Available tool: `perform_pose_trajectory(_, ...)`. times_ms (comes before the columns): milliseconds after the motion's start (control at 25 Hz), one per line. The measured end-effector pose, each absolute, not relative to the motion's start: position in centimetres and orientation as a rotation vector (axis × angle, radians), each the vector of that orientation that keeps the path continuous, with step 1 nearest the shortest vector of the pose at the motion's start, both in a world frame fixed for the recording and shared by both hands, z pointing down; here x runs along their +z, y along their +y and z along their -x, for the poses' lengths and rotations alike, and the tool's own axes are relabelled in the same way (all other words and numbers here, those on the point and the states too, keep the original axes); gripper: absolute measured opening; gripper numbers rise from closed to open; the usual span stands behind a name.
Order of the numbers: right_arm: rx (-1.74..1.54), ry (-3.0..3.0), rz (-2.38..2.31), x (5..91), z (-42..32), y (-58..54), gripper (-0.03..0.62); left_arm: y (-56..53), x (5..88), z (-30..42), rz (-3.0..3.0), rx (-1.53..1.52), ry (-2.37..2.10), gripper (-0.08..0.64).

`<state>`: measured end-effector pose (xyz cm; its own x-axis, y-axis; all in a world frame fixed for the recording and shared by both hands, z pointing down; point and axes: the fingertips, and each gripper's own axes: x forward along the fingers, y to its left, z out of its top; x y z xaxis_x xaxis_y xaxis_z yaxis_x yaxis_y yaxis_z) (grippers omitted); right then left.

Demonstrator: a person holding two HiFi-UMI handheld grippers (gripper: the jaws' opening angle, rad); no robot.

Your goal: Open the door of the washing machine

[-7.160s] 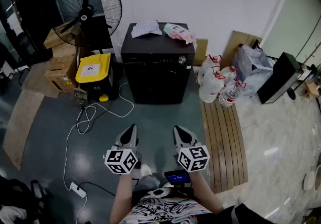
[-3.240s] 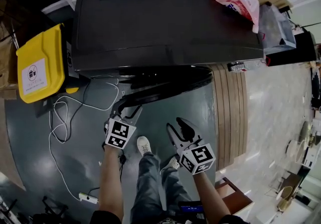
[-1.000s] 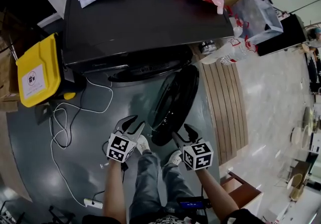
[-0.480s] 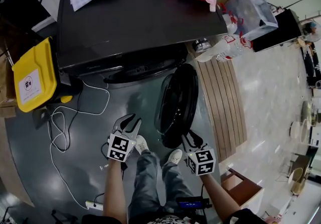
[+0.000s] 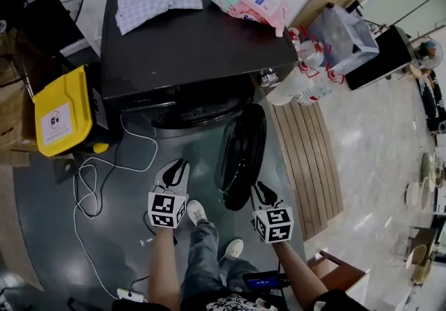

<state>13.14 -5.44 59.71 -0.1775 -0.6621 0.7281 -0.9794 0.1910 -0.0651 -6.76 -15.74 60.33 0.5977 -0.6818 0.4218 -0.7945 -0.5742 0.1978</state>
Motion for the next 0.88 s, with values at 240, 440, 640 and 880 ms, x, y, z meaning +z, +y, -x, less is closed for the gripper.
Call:
perform_pose_trajectory(240,0.611,-2.136,-1.630,48.7,-12.8,-4.3,0.002,-11.2,50.3,8.1,-2.401,0.342,-1.426,0.003)
perform_pose_trajectory(440,0.551,-2.329,-1.691,39.8,-13.1,0.5,0.002,-4.8,42.0,7.9,-2.327,0.202,-1.553,0.002)
perform_pose_trajectory(640,0.440,-2.461,-1.690,33.7,-13.7,7.1,0.002,2.7,35.3,4.6,-2.344,0.137,-1.551,0.002)
perform_pose_trajectory(880,0.399,-2.499,-1.673,30.9,-14.2,12.5,0.002,9.1,31.6,1.4,-2.403,0.108,-1.530,0.002)
